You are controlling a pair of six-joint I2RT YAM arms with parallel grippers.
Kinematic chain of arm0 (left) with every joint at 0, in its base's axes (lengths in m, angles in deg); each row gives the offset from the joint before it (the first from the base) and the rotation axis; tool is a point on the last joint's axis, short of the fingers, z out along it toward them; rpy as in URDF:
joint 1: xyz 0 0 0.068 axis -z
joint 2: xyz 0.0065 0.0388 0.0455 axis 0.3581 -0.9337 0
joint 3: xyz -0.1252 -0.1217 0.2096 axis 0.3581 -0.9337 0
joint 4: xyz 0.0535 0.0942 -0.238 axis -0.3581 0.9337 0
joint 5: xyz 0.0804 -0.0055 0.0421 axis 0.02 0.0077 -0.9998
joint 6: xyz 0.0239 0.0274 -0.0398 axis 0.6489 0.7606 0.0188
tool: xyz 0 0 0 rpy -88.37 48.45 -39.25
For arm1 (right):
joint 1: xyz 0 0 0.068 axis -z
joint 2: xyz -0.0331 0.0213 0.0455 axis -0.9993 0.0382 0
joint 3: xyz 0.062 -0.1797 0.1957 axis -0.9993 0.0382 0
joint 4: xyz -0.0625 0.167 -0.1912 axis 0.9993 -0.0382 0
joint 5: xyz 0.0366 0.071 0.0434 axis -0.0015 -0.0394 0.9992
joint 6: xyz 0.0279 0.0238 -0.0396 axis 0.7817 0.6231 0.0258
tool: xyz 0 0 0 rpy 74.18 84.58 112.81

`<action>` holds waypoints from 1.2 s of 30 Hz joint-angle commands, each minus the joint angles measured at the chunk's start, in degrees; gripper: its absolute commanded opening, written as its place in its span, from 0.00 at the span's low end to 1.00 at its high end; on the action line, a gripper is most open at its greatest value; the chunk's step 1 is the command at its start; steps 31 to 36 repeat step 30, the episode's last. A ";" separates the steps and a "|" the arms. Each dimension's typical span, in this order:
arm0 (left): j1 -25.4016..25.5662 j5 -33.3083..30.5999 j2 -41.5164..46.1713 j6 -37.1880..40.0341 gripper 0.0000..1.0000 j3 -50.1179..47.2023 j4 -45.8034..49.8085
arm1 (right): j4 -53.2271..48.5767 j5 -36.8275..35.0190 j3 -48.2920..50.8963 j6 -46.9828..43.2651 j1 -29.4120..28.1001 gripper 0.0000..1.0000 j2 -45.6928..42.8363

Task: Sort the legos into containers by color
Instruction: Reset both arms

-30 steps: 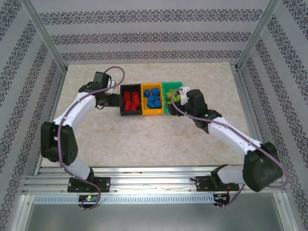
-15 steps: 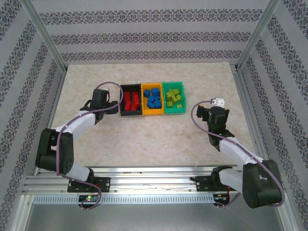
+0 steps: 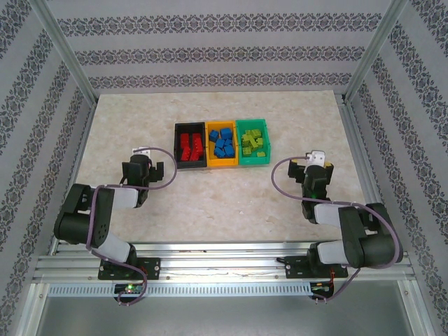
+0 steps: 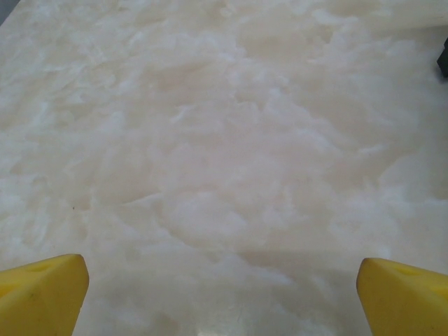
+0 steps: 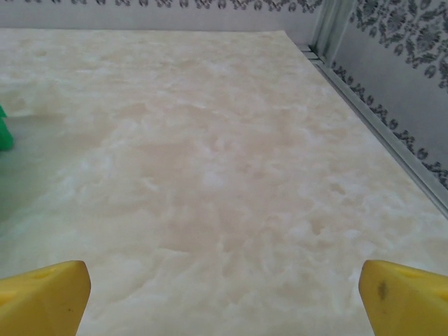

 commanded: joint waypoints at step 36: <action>-2.00 5.99 -2.48 2.05 0.99 -5.79 -23.70 | 6.35 12.18 -6.81 -1.30 2.88 0.98 9.16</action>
